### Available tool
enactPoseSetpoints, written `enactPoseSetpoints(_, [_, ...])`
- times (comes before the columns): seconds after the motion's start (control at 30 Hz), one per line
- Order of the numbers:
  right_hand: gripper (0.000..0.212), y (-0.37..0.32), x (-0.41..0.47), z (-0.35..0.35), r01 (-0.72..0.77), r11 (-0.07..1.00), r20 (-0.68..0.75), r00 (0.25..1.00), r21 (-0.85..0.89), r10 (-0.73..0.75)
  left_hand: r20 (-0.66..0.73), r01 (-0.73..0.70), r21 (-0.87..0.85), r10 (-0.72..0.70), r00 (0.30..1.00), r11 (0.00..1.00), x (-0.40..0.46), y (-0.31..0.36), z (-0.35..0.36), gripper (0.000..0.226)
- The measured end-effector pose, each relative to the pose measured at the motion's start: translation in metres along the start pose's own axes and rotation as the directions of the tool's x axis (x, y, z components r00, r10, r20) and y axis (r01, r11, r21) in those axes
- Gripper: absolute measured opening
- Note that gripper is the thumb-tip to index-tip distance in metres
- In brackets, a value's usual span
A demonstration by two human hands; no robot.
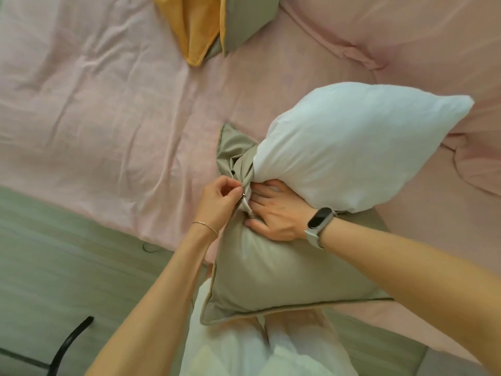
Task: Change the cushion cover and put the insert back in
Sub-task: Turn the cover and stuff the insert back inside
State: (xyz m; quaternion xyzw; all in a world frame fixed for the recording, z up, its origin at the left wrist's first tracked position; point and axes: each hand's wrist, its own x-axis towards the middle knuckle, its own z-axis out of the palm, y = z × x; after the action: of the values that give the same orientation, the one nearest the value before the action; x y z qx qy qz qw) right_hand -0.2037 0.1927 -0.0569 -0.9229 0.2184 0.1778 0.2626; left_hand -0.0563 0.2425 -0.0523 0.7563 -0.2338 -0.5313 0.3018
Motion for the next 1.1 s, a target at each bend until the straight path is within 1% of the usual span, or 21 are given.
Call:
enactPoseSetpoints(0.1, [0.068, -0.002, 0.020, 0.008, 0.001, 0.998, -0.028, 1.000, 0.062, 0.000, -0.014, -0.023, 0.079, 0.025, 1.000, 0.997, 0.003, -0.003, 0.000, 0.025])
enactPoseSetpoints(0.17, [0.062, -0.011, 0.024, 0.010, -0.001, 0.999, -0.041, 0.999, 0.046, 0.002, -0.020, -0.032, 0.171, 0.036, 0.999, 0.985, 0.004, -0.004, -0.004, 0.017])
enactPoseSetpoints(0.23, [0.055, -0.021, 0.016, 0.006, 0.002, 1.000, -0.141, 0.990, 0.029, 0.002, -0.006, -0.046, 0.285, 0.050, 0.999, 0.957, 0.005, -0.001, -0.014, 0.009])
enactPoseSetpoints(0.3, [0.045, -0.025, -0.008, 0.001, 0.000, 0.995, -0.305, 0.952, 0.098, 0.030, 0.016, -0.076, 0.328, 0.075, 0.997, 0.942, 0.004, 0.010, -0.022, 0.009])
enactPoseSetpoints(0.37, [0.032, -0.021, -0.038, -0.005, 0.041, 0.982, -0.491, 0.869, 0.185, 0.056, -0.011, -0.122, 0.325, 0.133, 0.991, 0.938, 0.001, 0.028, -0.022, 0.006])
enactPoseSetpoints(0.4, [0.029, -0.015, -0.054, -0.010, 0.059, 0.976, -0.578, 0.812, 0.211, 0.076, -0.029, -0.168, 0.322, 0.187, 0.982, 0.932, -0.001, 0.039, -0.016, 0.009])
enactPoseSetpoints(0.47, [0.029, -0.003, -0.078, -0.019, 0.045, 0.979, -0.675, 0.730, 0.201, 0.105, -0.026, -0.322, 0.322, 0.348, 0.937, 0.890, -0.004, 0.063, 0.000, 0.026])
enactPoseSetpoints(0.53, [0.031, 0.016, -0.098, -0.031, -0.097, 0.985, -0.729, 0.663, 0.141, 0.170, 0.081, -0.523, 0.335, 0.529, 0.845, 0.784, -0.001, 0.093, 0.027, 0.045])
enactPoseSetpoints(0.57, [0.032, 0.029, -0.105, -0.037, -0.202, 0.969, -0.752, 0.614, 0.142, 0.238, 0.160, -0.608, 0.360, 0.596, 0.787, 0.707, 0.004, 0.105, 0.043, 0.054])
enactPoseSetpoints(0.6, [0.034, 0.045, -0.111, -0.044, -0.314, 0.934, -0.768, 0.551, 0.171, 0.326, 0.231, -0.664, 0.381, 0.628, 0.743, 0.644, 0.011, 0.117, 0.059, 0.062])
enactPoseSetpoints(0.63, [0.037, 0.060, -0.116, -0.052, -0.421, 0.878, -0.767, 0.478, 0.228, 0.428, 0.298, -0.682, 0.398, 0.617, 0.728, 0.613, 0.017, 0.128, 0.074, 0.070])
enactPoseSetpoints(0.7, [0.046, 0.088, -0.122, -0.071, -0.574, 0.719, -0.684, 0.340, 0.392, 0.645, 0.421, -0.643, 0.452, 0.487, 0.765, 0.618, 0.029, 0.143, 0.100, 0.082])
enactPoseSetpoints(0.73, [0.050, 0.100, -0.124, -0.080, -0.617, 0.620, -0.595, 0.288, 0.484, 0.751, 0.466, -0.621, 0.511, 0.415, 0.781, 0.595, 0.031, 0.144, 0.109, 0.083])
enactPoseSetpoints(0.77, [0.052, 0.111, -0.124, -0.086, -0.630, 0.523, -0.480, 0.258, 0.574, 0.838, 0.488, -0.615, 0.569, 0.378, 0.787, 0.546, 0.029, 0.140, 0.115, 0.079])
enactPoseSetpoints(0.8, [0.053, 0.120, -0.122, -0.091, -0.613, 0.442, -0.367, 0.253, 0.655, 0.895, 0.491, -0.618, 0.604, 0.375, 0.786, 0.503, 0.023, 0.133, 0.116, 0.072])
enactPoseSetpoints(0.83, [0.055, 0.127, -0.119, -0.093, -0.583, 0.386, -0.273, 0.276, 0.715, 0.922, 0.486, -0.623, 0.619, 0.390, 0.783, 0.479, 0.013, 0.124, 0.114, 0.068])
enactPoseSetpoints(0.87, [0.057, 0.128, -0.114, -0.094, -0.559, 0.369, -0.212, 0.327, 0.743, 0.921, 0.475, -0.617, 0.630, 0.394, 0.787, 0.472, 0.001, 0.113, 0.108, 0.070])
enactPoseSetpoints(0.9, [0.058, 0.124, -0.107, -0.092, -0.555, 0.399, -0.186, 0.400, 0.730, 0.898, 0.465, -0.597, 0.648, 0.375, 0.802, 0.473, -0.012, 0.101, 0.100, 0.074])
enactPoseSetpoints(0.97, [0.062, 0.098, -0.093, -0.080, -0.571, 0.528, -0.177, 0.556, 0.629, 0.812, 0.441, -0.560, 0.687, 0.347, 0.828, 0.464, -0.035, 0.077, 0.080, 0.074])
enactPoseSetpoints(1.0, [0.063, 0.081, -0.087, -0.072, -0.560, 0.587, -0.184, 0.613, 0.584, 0.768, 0.442, -0.559, 0.696, 0.344, 0.828, 0.451, -0.044, 0.067, 0.070, 0.072])
enactPoseSetpoints(1.1, [0.064, 0.030, -0.085, -0.055, -0.501, 0.722, -0.229, 0.722, 0.477, 0.653, 0.518, -0.597, 0.689, 0.297, 0.802, 0.411, -0.070, 0.052, 0.044, 0.071])
